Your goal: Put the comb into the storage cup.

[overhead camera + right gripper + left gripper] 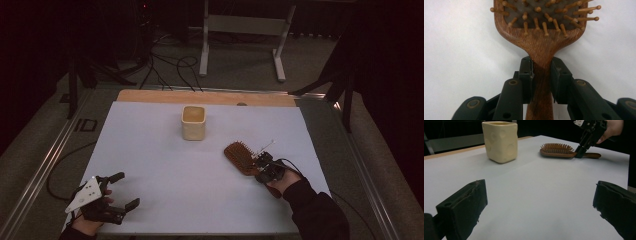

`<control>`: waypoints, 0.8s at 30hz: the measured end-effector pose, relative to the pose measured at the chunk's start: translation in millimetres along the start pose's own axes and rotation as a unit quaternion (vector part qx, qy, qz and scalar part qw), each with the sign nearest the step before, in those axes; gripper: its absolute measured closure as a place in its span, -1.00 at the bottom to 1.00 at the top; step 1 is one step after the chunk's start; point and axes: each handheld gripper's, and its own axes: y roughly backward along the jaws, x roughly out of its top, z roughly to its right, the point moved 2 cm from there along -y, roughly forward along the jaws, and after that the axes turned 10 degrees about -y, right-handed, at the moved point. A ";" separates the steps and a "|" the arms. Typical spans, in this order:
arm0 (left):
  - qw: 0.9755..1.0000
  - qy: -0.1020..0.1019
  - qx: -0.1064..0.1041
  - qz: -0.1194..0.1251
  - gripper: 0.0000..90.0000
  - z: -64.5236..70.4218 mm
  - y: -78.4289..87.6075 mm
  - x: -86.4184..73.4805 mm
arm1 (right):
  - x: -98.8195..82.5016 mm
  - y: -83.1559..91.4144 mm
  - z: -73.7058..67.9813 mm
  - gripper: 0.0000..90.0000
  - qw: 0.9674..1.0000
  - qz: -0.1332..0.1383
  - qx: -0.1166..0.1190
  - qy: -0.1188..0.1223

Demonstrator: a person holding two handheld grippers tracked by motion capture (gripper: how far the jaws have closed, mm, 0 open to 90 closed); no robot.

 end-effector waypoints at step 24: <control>1.000 0.006 0.002 -0.007 -1.00 -0.8 -2.6 -1.6 | -8.9 11.7 -20.8 0.63 0.985 0.168 0.035 0.009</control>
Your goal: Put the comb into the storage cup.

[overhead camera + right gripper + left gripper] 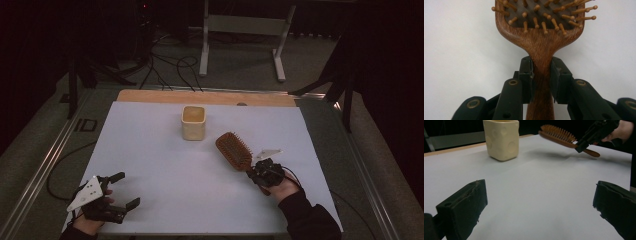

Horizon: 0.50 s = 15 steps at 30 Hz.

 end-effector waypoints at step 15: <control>1.000 0.004 0.001 -0.004 -1.00 -0.2 -2.5 0.1 | -2.7 -1.6 -19.2 0.63 0.998 0.047 0.044 0.014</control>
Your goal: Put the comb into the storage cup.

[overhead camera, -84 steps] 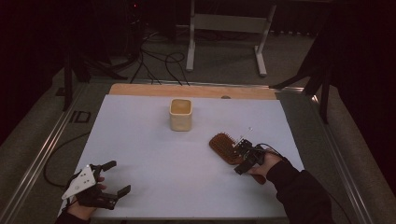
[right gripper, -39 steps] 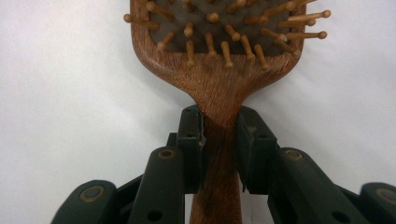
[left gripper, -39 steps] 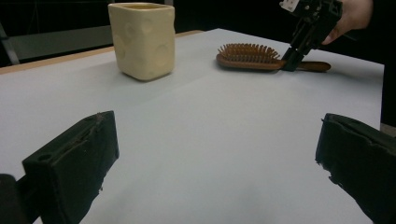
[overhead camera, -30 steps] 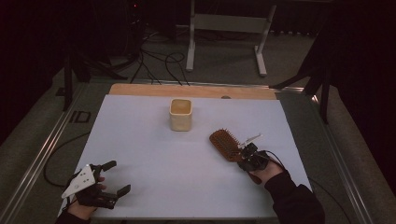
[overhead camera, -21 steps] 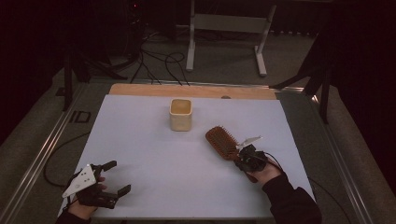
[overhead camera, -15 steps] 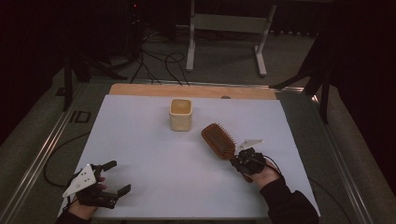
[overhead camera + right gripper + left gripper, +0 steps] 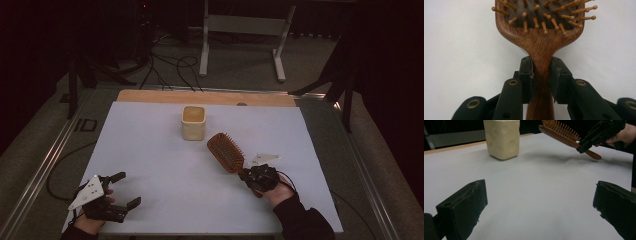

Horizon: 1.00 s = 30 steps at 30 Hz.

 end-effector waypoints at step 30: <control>0.999 0.038 -0.026 -0.030 -1.00 0.3 -38.4 54.6 | 6.7 20.9 -18.4 0.63 0.994 0.109 -0.018 0.006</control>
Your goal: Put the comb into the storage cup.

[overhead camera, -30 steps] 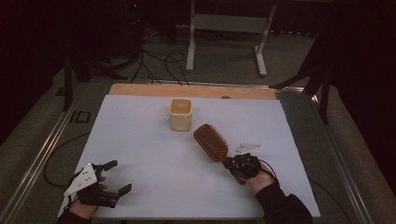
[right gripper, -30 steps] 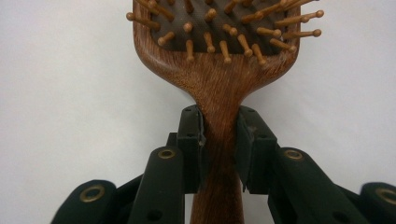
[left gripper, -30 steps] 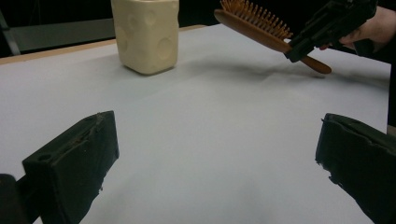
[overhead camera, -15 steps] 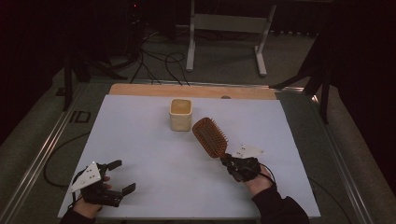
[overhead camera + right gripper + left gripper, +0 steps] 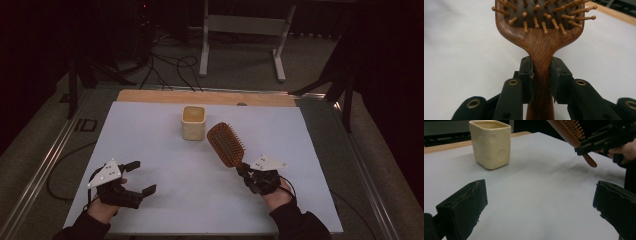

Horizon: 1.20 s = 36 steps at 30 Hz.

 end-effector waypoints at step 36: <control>0.994 0.100 -0.047 -0.006 -0.99 4.2 -87.7 106.9 | 1.2 2.2 -4.9 0.63 1.000 0.001 -0.004 0.012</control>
